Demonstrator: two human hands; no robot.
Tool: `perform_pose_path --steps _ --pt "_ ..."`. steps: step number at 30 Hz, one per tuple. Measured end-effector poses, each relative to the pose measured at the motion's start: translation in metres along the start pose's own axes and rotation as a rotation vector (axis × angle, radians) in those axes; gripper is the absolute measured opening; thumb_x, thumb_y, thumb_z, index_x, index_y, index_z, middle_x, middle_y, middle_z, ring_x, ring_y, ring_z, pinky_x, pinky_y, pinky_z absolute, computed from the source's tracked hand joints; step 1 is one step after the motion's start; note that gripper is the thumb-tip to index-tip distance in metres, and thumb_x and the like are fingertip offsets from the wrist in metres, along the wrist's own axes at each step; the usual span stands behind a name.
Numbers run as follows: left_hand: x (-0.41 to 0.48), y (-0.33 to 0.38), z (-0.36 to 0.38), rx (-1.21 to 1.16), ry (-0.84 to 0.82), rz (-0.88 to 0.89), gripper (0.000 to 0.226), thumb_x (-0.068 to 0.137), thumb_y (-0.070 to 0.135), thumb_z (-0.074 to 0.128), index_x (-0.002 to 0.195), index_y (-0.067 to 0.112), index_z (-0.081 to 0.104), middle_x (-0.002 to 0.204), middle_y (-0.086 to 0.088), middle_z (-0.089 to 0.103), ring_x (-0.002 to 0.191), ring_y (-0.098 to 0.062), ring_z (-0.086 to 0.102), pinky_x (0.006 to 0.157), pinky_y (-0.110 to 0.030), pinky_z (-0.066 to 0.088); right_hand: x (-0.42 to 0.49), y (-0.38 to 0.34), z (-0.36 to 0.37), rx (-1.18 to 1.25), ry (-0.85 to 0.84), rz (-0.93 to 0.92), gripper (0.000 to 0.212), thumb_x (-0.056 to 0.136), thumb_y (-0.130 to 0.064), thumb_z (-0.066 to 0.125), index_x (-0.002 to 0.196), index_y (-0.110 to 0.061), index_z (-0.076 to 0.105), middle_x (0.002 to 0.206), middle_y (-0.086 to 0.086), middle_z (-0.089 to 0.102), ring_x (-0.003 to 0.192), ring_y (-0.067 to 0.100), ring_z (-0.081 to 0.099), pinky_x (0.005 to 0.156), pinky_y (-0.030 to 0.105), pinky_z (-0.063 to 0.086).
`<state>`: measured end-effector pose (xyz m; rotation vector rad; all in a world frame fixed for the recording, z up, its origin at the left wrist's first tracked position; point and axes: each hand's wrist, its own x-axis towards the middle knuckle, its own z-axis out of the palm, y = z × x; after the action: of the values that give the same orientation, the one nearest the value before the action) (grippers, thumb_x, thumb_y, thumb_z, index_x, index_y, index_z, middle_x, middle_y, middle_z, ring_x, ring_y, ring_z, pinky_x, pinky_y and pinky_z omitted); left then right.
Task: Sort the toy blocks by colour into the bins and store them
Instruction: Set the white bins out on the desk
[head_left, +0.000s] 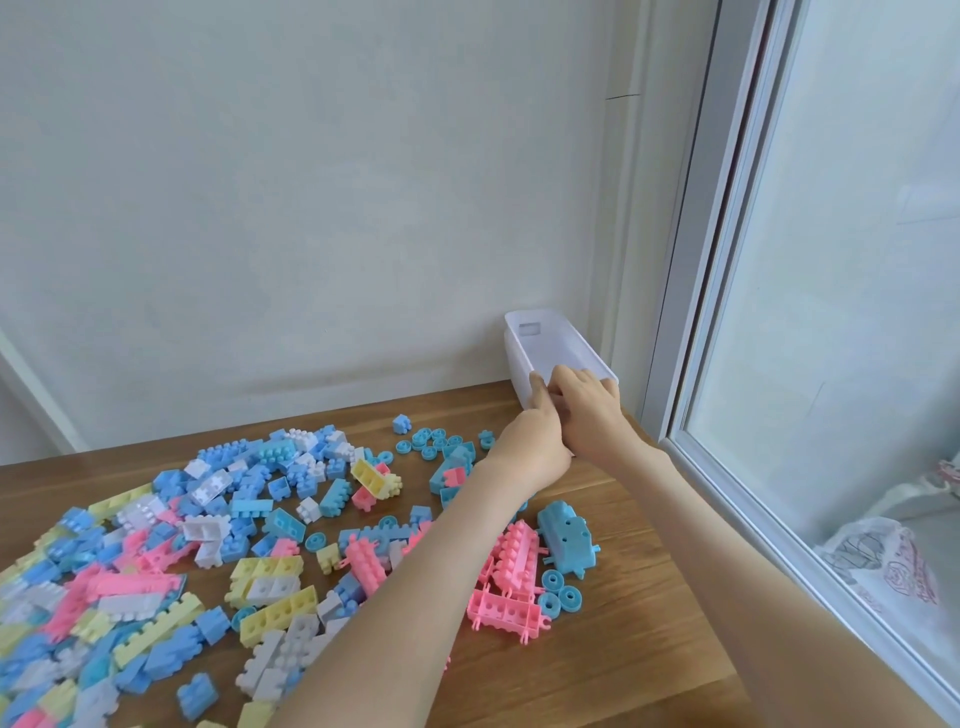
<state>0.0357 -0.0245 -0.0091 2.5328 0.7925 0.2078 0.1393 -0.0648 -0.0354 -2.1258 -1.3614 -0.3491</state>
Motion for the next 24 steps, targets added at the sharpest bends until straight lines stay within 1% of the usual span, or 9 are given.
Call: perform_pose_path --steps 4,8,9,12,15,17,20,22,24 --pt "-0.001 0.004 -0.002 0.025 0.061 0.011 0.093 0.091 0.01 0.052 0.147 0.012 -0.022 0.112 -0.012 0.06 0.09 -0.023 0.063 0.074 -0.032 0.051 -0.003 0.001 -0.006 0.049 0.052 -0.048 0.021 0.075 0.006 0.05 0.075 -0.014 0.041 0.073 -0.005 0.044 0.074 0.017 0.038 0.067 0.031 0.016" --pt "0.003 0.006 -0.007 -0.002 0.09 0.048 0.088 0.094 0.013 0.047 0.146 0.013 -0.025 0.112 -0.011 0.059 0.063 -0.01 0.052 0.053 -0.019 0.037 0.003 -0.004 -0.018 0.059 0.165 -0.051 0.03 0.075 0.008 0.053 0.073 -0.015 0.034 0.073 0.0 0.047 0.072 0.021 0.041 0.071 0.033 0.02" --pt "0.003 0.005 -0.007 -0.025 0.111 0.056 0.088 0.095 0.014 0.047 0.146 0.014 -0.024 0.116 -0.011 0.057 0.064 -0.01 0.053 0.054 -0.018 0.036 0.004 -0.006 -0.021 0.053 0.187 -0.05 0.031 0.075 0.009 0.054 0.073 -0.015 0.035 0.073 0.002 0.048 0.073 0.022 0.041 0.072 0.034 0.02" --pt "0.006 0.003 -0.008 -0.075 0.198 0.06 0.089 0.092 0.013 0.049 0.148 0.016 -0.02 0.138 -0.013 0.043 0.104 -0.021 0.057 0.077 -0.022 0.042 0.007 -0.013 -0.025 0.068 0.217 -0.074 0.031 0.073 0.01 0.054 0.074 -0.016 0.035 0.073 0.002 0.049 0.072 0.022 0.041 0.072 0.033 0.021" --pt "0.007 -0.003 -0.01 0.045 0.286 0.085 0.088 0.09 0.014 0.051 0.149 0.017 -0.015 0.154 -0.017 0.011 0.135 -0.026 0.036 0.103 -0.03 0.037 0.006 -0.025 -0.025 0.128 0.19 -0.136 0.029 0.073 0.01 0.051 0.073 -0.014 0.037 0.07 0.0 0.044 0.071 0.021 0.039 0.072 0.03 0.022" --pt "0.003 -0.009 -0.016 0.062 0.295 0.071 0.087 0.09 0.014 0.052 0.149 0.016 -0.01 0.156 -0.019 -0.001 0.137 -0.028 0.031 0.107 -0.032 0.034 0.006 -0.034 -0.024 0.151 0.174 -0.169 0.027 0.073 0.01 0.05 0.073 -0.014 0.038 0.069 -0.002 0.041 0.071 0.021 0.038 0.071 0.028 0.021" --pt "-0.009 -0.019 -0.027 0.056 0.349 0.067 0.076 0.089 0.016 0.053 0.148 0.012 0.005 0.154 -0.025 -0.002 0.136 -0.035 0.029 0.11 -0.038 0.03 0.008 -0.049 -0.023 0.201 0.139 -0.206 0.021 0.068 0.002 0.047 0.074 -0.016 0.039 0.066 -0.011 0.035 0.07 0.02 0.038 0.072 0.031 0.024" --pt "-0.018 -0.03 -0.035 0.141 0.44 0.023 0.067 0.09 0.023 0.049 0.145 0.009 0.015 0.152 -0.031 -0.005 0.14 -0.042 0.014 0.115 -0.042 0.019 0.009 -0.059 -0.019 0.246 0.108 -0.223 0.021 0.069 0.003 0.048 0.073 -0.016 0.04 0.066 -0.011 0.036 0.071 0.018 0.036 0.072 0.029 0.025" --pt "-0.03 -0.044 -0.045 0.221 0.514 -0.047 0.064 0.092 0.034 0.047 0.145 0.01 0.018 0.151 -0.032 -0.011 0.142 -0.045 0.0 0.116 -0.047 0.008 0.009 -0.071 -0.017 0.305 0.053 -0.223 0.028 0.073 0.01 0.054 0.072 -0.015 0.041 0.068 -0.006 0.042 0.074 0.015 0.034 0.072 0.02 0.025"
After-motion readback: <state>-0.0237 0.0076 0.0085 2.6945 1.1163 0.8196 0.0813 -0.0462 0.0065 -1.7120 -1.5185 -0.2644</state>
